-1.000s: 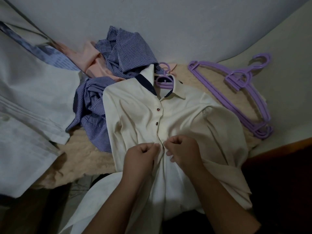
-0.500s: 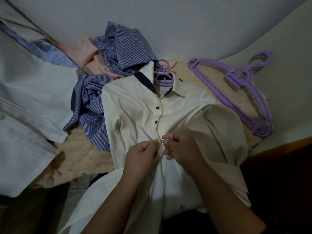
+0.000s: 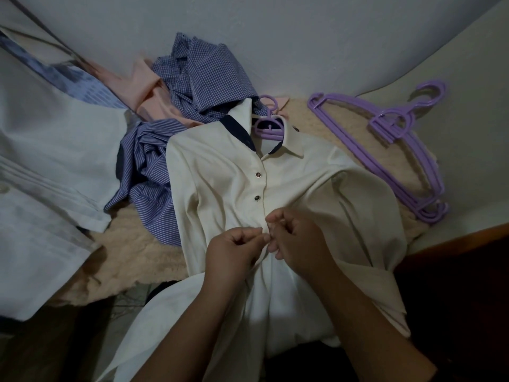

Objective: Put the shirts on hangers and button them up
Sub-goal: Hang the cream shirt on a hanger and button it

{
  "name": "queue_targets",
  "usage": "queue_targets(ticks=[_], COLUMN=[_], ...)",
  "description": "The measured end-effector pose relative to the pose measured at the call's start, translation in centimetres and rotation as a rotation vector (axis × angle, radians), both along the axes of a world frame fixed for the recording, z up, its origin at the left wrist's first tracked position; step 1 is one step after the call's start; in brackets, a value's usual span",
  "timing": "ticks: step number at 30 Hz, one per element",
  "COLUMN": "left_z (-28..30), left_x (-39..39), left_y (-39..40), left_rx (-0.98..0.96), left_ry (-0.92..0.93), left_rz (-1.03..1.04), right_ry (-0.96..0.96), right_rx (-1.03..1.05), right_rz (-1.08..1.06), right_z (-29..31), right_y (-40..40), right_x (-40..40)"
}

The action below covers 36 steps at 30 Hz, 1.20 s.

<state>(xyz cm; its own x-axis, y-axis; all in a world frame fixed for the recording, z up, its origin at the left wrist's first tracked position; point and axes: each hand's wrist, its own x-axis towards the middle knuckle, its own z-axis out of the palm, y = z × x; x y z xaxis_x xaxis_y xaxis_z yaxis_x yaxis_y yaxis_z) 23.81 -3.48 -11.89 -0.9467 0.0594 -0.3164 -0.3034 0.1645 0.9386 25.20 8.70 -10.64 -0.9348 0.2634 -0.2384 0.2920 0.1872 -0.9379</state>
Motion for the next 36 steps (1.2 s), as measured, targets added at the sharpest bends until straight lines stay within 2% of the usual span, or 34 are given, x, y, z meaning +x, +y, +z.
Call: queue_targets(ticks=[11, 20, 27, 32, 36], left_z=[-1.0, -3.6, -4.9, -5.3, -5.0], left_x=[0.2, -0.5, -0.5, -0.6, -0.6], left_y=[0.2, 0.3, 0.4, 0.1, -0.2], left_rx=[-0.026, 0.152, 0.190, 0.188, 0.277], left_ry=[0.094, -0.108, -0.111, -0.119, -0.223], left_rz=[-0.011, -0.015, 0.016, -0.012, -0.032], right_ry=[0.033, -0.250, -0.292, -0.260, -0.195], right_rx=[0.097, -0.368, -0.418, -0.377, -0.334], right_rz=[0.018, -0.066, -0.132, -0.144, -0.158], right_z=[-1.1, -2.9, -3.1, -3.3, -4.1], right_y=[0.0, 0.2, 0.4, 0.3, 0.4], right_x=[-0.5, -0.5, -0.5, -0.3, -0.4])
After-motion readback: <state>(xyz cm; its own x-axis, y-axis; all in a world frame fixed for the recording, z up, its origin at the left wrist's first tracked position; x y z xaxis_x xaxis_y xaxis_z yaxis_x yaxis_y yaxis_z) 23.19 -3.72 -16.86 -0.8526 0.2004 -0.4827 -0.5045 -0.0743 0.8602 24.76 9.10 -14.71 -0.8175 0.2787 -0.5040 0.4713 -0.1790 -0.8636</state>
